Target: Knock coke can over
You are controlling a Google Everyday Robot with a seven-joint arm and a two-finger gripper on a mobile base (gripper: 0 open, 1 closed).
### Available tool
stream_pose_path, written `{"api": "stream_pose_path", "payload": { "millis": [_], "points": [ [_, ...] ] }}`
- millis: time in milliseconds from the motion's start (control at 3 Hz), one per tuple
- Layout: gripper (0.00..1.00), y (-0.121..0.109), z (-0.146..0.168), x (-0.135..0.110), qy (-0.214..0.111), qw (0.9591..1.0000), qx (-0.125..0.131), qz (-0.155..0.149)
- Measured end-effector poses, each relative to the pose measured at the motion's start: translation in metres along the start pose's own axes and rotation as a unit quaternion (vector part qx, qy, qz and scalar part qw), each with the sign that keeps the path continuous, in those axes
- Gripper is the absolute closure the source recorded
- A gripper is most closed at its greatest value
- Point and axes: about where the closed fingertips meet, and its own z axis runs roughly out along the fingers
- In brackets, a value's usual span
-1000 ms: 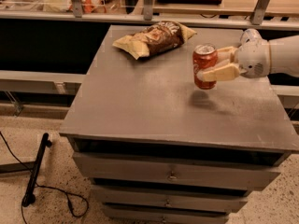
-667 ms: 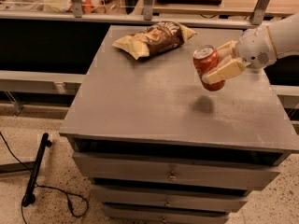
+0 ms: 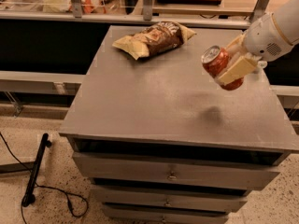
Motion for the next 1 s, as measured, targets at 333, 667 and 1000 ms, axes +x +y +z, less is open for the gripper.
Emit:
{"api": "stream_pose_path", "payload": {
  "millis": [333,667,1000],
  "points": [
    [1.0,0.001,-0.02,-0.006,0.03,0.9983,0.05,-0.003],
    [1.0,0.006,-0.031,-0.015,0.068,0.9934,0.089,-0.026],
    [1.0,0.017,-0.033,-0.027,0.111,0.985,0.107,-0.078]
  ]
}}
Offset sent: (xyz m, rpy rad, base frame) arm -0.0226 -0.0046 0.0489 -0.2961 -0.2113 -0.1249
